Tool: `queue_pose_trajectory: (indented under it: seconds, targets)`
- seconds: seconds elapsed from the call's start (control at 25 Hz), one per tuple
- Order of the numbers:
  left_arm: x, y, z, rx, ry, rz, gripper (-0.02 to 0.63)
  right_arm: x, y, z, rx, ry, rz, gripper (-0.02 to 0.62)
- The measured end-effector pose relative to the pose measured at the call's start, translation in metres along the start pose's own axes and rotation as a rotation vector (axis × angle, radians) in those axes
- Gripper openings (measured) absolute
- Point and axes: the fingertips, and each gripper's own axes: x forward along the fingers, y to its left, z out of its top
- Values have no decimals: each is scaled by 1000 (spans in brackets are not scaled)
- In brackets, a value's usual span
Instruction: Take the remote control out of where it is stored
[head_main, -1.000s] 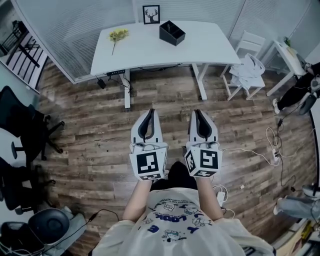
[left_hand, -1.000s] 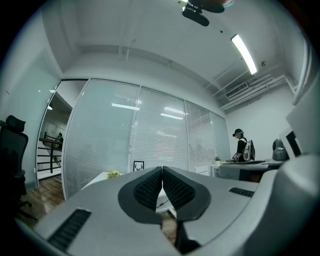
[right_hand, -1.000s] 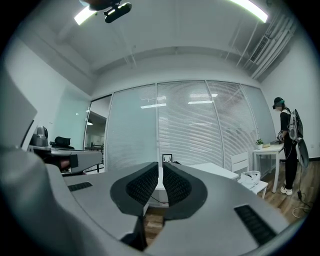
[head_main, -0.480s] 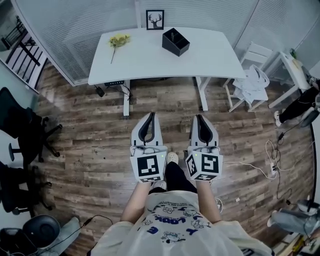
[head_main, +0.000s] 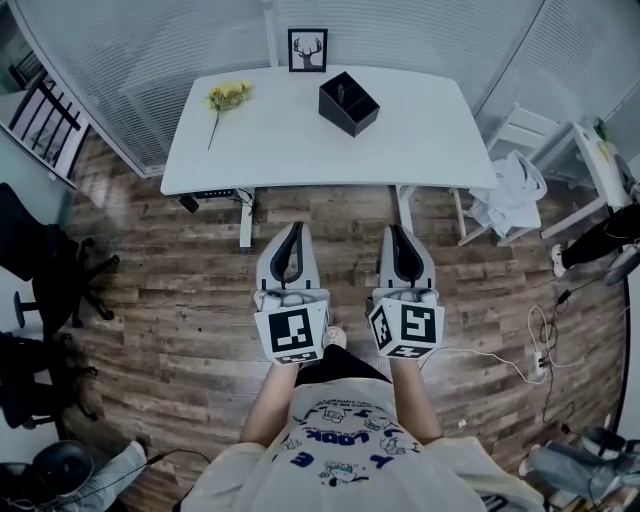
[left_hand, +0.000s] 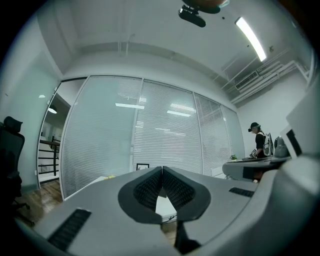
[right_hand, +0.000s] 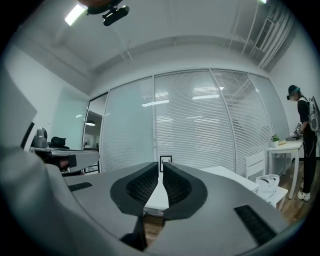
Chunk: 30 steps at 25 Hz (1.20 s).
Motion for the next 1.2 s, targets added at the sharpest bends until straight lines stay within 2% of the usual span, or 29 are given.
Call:
queue_pose_trajectory:
  seconds: [0.28,0.68,1.2]
  targets:
    - [50,-5,-6,10,20,17,17,46,-33,-4,8,13,7,49]
    - [124,12,-18,12,44,38,17,117,-54,-10,26,30,7,49]
    - [268,43,-38,3,90,-25,18,246,-88,-5,38,27,-72,49]
